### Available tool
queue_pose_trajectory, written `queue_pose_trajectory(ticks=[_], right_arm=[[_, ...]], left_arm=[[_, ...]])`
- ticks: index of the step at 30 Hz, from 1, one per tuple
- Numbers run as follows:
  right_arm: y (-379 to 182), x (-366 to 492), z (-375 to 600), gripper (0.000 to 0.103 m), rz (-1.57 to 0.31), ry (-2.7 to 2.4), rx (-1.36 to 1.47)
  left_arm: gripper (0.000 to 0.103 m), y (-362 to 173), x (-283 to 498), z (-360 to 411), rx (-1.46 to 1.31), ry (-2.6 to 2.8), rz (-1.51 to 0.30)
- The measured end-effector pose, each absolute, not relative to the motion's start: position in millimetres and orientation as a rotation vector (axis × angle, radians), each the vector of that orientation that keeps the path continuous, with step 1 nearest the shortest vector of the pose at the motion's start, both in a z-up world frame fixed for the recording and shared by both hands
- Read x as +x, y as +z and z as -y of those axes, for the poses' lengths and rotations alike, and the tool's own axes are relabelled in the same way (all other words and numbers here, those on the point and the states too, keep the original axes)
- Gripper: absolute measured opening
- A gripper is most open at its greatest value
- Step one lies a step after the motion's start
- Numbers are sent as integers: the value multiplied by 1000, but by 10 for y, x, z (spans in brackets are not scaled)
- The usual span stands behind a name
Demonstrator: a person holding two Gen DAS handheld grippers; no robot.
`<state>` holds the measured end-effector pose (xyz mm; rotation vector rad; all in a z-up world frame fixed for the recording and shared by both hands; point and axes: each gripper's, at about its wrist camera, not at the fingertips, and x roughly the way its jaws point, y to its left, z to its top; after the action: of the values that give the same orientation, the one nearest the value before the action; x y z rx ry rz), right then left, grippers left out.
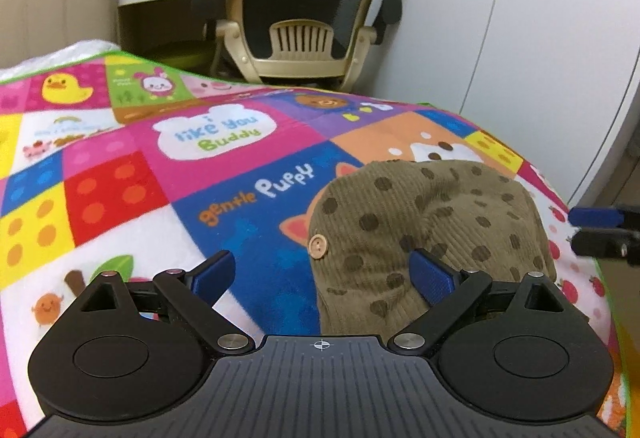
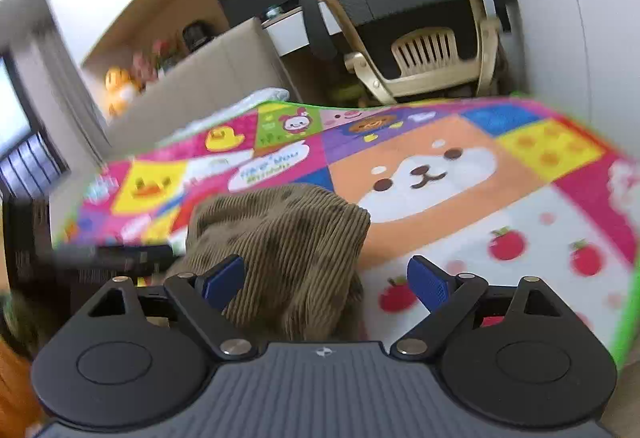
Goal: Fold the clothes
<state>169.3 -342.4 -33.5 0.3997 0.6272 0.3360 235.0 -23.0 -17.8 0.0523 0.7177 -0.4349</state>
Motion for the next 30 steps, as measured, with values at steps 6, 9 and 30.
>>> queue_pose_trajectory(ticks=[6, 9, 30], right_arm=[[-652, 2265, 3369, 90, -729, 503, 674], [-676, 2227, 3172, 90, -791, 645, 697], [-379, 1122, 2496, 93, -655, 325, -220]], left_arm=[[97, -175, 2334, 125, 21, -430, -730], [97, -174, 2342, 89, 10, -433, -740], [97, 16, 2215, 116, 32, -411, -653]])
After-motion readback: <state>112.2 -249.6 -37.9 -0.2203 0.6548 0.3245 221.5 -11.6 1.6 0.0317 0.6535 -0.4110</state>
